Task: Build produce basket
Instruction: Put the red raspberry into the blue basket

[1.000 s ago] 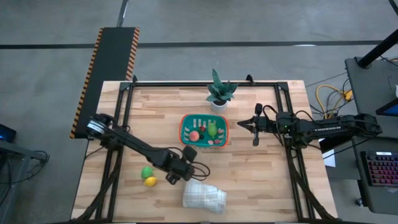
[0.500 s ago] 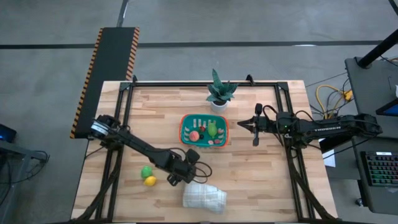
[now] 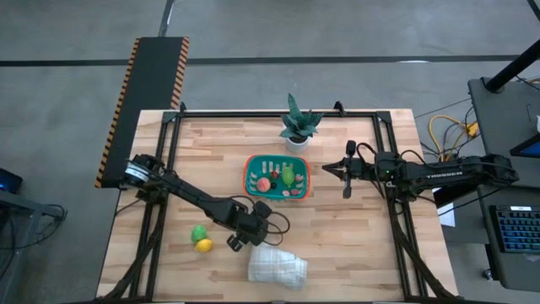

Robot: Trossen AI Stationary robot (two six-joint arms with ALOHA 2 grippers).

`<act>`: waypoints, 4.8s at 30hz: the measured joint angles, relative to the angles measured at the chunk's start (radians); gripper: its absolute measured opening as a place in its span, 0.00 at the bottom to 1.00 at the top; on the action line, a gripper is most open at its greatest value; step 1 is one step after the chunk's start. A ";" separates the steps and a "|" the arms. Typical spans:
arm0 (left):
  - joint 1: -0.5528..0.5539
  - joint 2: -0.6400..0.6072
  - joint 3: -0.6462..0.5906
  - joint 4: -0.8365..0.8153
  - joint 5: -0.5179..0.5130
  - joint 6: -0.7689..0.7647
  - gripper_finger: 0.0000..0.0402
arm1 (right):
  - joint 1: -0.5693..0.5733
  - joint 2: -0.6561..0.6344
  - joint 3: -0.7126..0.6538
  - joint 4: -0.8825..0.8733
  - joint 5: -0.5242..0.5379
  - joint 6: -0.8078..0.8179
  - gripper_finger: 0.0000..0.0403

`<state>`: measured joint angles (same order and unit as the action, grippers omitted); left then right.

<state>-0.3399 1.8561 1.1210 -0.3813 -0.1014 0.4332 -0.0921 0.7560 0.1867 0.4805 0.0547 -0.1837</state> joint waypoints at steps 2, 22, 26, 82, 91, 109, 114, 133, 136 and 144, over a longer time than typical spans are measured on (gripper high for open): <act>0.002 0.000 -0.001 0.001 0.007 0.000 0.41 | 0.000 0.000 0.000 -0.002 0.000 0.000 0.02; 0.005 0.000 -0.015 0.031 -0.002 -0.067 0.19 | 0.000 0.000 0.000 -0.003 0.000 -0.001 0.02; 0.006 0.000 -0.015 0.041 -0.007 -0.088 0.18 | 0.000 0.000 0.000 -0.004 0.000 -0.001 0.02; 0.007 -0.577 -0.236 0.164 -0.338 -0.296 0.18 | 0.000 0.000 0.000 -0.002 0.000 0.000 0.02; 0.015 -0.894 -0.624 0.641 -0.347 -0.212 0.17 | 0.000 0.000 0.000 0.008 0.000 0.006 0.02; 0.143 -0.873 -0.905 1.238 -0.342 -0.103 0.17 | 0.000 0.000 0.000 0.022 0.000 0.008 0.02; 0.187 -0.811 -0.896 1.291 -0.313 -0.086 0.17 | 0.000 0.000 0.000 0.022 0.000 0.008 0.02; 0.383 -0.480 -0.704 1.350 -0.071 -0.086 0.17 | 0.000 0.000 0.000 0.021 0.000 0.008 0.02; 0.410 -0.428 -0.658 1.344 -0.027 -0.086 0.17 | 0.000 0.000 0.000 0.021 -0.001 0.008 0.02; 0.453 -0.309 -0.531 1.302 0.056 -0.082 0.17 | 0.000 0.000 0.000 0.017 0.000 0.008 0.02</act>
<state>0.1127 1.5470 0.5897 0.9210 -0.0457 0.3515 -0.0925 0.7562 0.1867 0.4973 0.0543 -0.1753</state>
